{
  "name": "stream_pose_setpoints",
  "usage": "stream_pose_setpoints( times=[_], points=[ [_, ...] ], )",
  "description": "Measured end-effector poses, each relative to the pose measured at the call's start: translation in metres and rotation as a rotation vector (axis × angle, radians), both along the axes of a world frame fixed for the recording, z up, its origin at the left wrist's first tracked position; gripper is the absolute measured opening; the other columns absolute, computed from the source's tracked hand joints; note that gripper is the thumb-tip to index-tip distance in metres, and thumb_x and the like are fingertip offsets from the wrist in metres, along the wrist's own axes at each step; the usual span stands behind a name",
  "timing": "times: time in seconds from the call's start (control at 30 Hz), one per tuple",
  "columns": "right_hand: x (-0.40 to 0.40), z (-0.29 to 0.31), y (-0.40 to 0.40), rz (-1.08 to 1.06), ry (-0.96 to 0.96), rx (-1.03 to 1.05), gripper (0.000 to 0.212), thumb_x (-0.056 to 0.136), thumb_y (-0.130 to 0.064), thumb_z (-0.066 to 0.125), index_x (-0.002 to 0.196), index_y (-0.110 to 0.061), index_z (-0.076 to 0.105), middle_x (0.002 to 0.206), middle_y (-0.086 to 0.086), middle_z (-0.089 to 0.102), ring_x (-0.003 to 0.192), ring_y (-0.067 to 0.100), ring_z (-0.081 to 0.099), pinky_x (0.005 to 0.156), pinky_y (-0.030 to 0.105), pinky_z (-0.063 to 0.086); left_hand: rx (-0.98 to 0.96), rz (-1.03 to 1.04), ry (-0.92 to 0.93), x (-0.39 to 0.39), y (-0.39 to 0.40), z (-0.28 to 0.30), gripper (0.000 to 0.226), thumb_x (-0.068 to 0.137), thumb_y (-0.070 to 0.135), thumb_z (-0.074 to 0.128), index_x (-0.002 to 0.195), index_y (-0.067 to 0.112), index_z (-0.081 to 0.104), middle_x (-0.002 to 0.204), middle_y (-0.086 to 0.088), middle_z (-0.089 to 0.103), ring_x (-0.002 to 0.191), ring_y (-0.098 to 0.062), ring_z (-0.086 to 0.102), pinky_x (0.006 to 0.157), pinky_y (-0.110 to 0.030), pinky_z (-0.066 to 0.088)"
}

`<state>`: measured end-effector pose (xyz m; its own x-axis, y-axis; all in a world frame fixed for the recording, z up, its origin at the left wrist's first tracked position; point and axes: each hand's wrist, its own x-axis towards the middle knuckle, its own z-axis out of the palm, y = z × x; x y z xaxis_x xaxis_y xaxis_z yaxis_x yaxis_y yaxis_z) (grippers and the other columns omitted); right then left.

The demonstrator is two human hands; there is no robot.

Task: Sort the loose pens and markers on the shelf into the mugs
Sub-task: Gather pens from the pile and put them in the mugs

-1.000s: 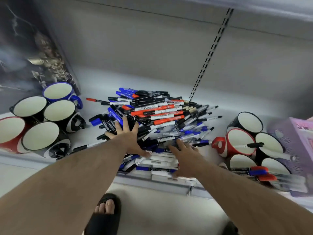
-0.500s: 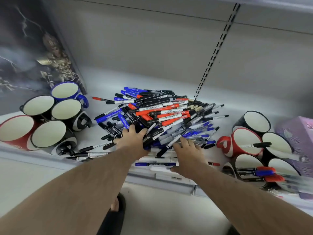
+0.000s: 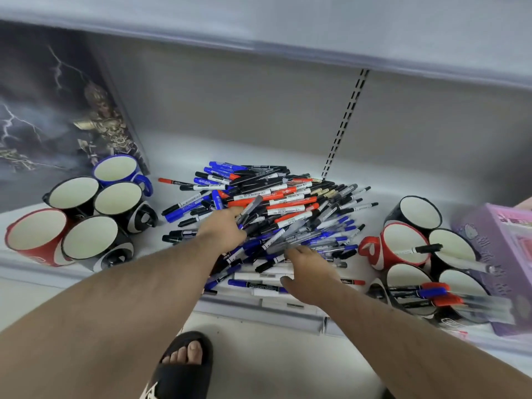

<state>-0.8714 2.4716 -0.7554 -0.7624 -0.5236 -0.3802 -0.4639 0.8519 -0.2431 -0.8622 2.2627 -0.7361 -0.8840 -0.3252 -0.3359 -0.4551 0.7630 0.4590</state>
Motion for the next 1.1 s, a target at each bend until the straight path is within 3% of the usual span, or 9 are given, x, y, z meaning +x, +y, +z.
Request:
stream_pose_setpoints(
  times=[0.1, 0.2, 0.33, 0.43, 0.53, 0.63, 0.73, 0.83, 1.1],
  points=[
    [0.003, 0.011, -0.005, -0.205, -0.067, -0.184, 0.036, 0.092, -0.031, 0.058, 0.126, -0.023, 0.059, 0.121, 0.001, 0.061, 0.088, 0.019, 0.062, 0.073, 0.027, 0.05, 0.056, 0.034, 0.061, 0.002, 0.001, 0.015, 0.06, 0.088, 0.021, 0.064, 0.143, 0.031, 0.045, 0.08, 0.002, 0.063, 0.067, -0.017, 0.061, 0.059, -0.027, 0.051],
    [0.006, 0.02, -0.016, -0.494, -0.188, -0.436, 0.008, 0.091, -0.029, 0.06, 0.092, -0.022, 0.063, 0.085, -0.001, 0.064, 0.07, 0.02, 0.057, 0.057, 0.023, 0.042, 0.097, 0.086, 0.143, 0.008, -0.003, 0.027, 0.062, 0.087, 0.017, 0.065, 0.145, 0.025, 0.044, 0.078, 0.004, 0.061, 0.064, -0.014, 0.059, 0.055, -0.024, 0.045],
    [0.017, 0.027, -0.029, -0.85, -0.382, -0.705, 0.009, 0.087, -0.025, 0.065, 0.089, -0.018, 0.069, 0.072, 0.006, 0.065, 0.058, 0.019, 0.048, 0.055, 0.029, 0.04, 0.196, 0.192, 0.321, 0.01, -0.01, 0.042, 0.057, 0.083, 0.01, 0.067, 0.138, 0.023, 0.054, 0.075, 0.008, 0.06, 0.057, -0.009, 0.056, 0.047, -0.019, 0.042],
    [0.036, 0.025, -0.041, -1.044, -0.594, -0.876, 0.006, 0.087, -0.014, 0.062, 0.082, -0.014, 0.06, 0.053, -0.001, 0.048, 0.049, 0.017, 0.037, 0.052, 0.032, 0.033, 0.302, 0.312, 0.44, 0.009, -0.012, 0.045, 0.041, 0.082, 0.005, 0.066, 0.12, 0.021, 0.064, 0.073, 0.003, 0.06, 0.056, -0.012, 0.053, 0.045, -0.017, 0.041],
    [0.048, 0.023, -0.054, -1.163, -0.825, -1.056, 0.006, 0.088, -0.007, 0.063, 0.085, -0.01, 0.059, 0.058, 0.002, 0.05, 0.058, 0.02, 0.043, 0.061, 0.034, 0.037, 0.474, 0.466, 0.535, 0.005, -0.01, 0.044, 0.012, 0.082, 0.006, 0.065, 0.088, 0.016, 0.062, 0.069, -0.003, 0.052, 0.064, -0.022, 0.047, 0.052, -0.026, 0.039],
    [0.053, 0.025, -0.056, -1.07, -0.801, -0.992, 0.01, 0.088, -0.01, 0.065, 0.097, -0.013, 0.062, 0.079, 0.005, 0.059, 0.074, 0.022, 0.051, 0.074, 0.036, 0.043, 0.722, 0.653, 0.6, -0.003, -0.011, 0.044, 0.019, 0.079, 0.002, 0.066, 0.072, 0.015, 0.054, 0.072, -0.008, 0.052, 0.068, -0.026, 0.051, 0.059, -0.033, 0.049],
    [0.051, 0.03, -0.055, -0.935, -0.784, -0.951, 0.03, 0.087, -0.012, 0.067, 0.112, -0.02, 0.053, 0.099, 0.002, 0.06, 0.089, 0.017, 0.057, 0.083, 0.035, 0.046, 0.898, 0.767, 0.581, -0.004, -0.009, 0.04, 0.015, 0.08, 0.001, 0.066, 0.08, 0.013, 0.058, 0.08, -0.013, 0.057, 0.07, -0.026, 0.054, 0.064, -0.039, 0.055],
    [0.045, 0.024, -0.057, -0.921, -0.926, -1.046, 0.051, 0.083, -0.009, 0.063, 0.129, -0.022, 0.045, 0.113, 0.011, 0.061, 0.105, 0.024, 0.061, 0.091, 0.045, 0.05, 1.104, 0.836, 0.507, 0.001, 0.002, 0.034, 0.014, 0.086, -0.001, 0.062, 0.093, 0.011, 0.057, 0.075, -0.015, 0.058, 0.048, -0.017, 0.054, 0.047, -0.027, 0.048],
    [0.032, 0.009, -0.048, -0.984, -0.942, -1.151, 0.045, 0.08, 0.0, 0.058, 0.121, -0.016, 0.053, 0.093, 0.007, 0.066, 0.085, 0.022, 0.065, 0.093, 0.047, 0.05, 1.379, 0.849, 0.365, 0.012, 0.005, 0.014, 0.018, 0.089, -0.002, 0.053, 0.103, 0.01, 0.054, 0.068, -0.009, 0.056, 0.061, -0.02, 0.057, 0.058, -0.032, 0.051]
  ],
)
